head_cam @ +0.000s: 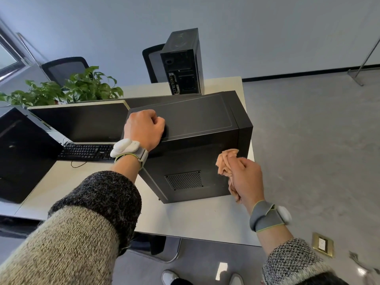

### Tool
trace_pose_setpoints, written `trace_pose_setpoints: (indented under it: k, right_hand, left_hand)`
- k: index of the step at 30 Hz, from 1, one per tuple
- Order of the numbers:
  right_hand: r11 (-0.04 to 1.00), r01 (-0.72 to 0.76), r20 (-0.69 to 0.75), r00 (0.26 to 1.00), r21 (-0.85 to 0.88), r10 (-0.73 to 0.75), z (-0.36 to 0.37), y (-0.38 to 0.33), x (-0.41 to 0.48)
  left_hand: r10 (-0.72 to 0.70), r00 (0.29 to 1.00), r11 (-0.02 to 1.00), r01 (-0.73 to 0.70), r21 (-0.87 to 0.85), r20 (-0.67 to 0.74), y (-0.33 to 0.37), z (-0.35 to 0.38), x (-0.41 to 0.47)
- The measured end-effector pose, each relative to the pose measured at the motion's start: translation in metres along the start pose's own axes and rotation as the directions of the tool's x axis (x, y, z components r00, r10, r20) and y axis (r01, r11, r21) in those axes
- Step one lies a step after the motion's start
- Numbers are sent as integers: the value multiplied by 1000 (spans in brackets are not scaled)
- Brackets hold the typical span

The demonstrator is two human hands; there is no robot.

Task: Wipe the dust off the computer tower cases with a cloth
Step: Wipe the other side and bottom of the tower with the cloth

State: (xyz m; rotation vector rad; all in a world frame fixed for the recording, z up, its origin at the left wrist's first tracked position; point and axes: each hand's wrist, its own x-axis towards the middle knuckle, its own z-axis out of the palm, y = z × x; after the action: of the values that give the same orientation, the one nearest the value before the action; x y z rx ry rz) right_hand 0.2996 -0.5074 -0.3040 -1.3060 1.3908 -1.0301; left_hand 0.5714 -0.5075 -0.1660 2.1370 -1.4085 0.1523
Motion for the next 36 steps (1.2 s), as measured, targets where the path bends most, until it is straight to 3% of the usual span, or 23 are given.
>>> trace_pose_setpoints:
  k: [3,8,14,19,25,31,33,36]
  right_hand:
    - [997,80,-7,997,18,-80,4,-7,3]
    - [989,-138,59,988,-50,141,4,23,-9]
    - [993,118,47,992,-15,-117,12,-10,-7]
    - [990,-42,73,996,-134,52,21,19,-20]
    - [988,154,-61,986,-3,-154,20,-9,-13]
    - [992,-75,77,994,-97,83,26,24,-16]
    - [995,-40,62,997,-92,46,27,17,-16]
    - [991,123,2,992,-42,-123,28,-7,-14]
  left_hand:
    - [-3,1000,1000,3,3,-1,1,-1,1]
    - [-2,1000,1000,2,3,-5,0,1,0]
    - [5,1000,1000,-5,13,-5,1,0,1]
    - [2,1000,1000,-2,12,-11,1,0,0]
    - [0,1000,1000,0,19,-19,3,0,0]
    - [8,1000,1000,-8,12,-15,1,0,0]
    - [9,1000,1000,-9,14,-19,1,1,0]
    - [8,1000,1000,-8,13,-17,2,0,0]
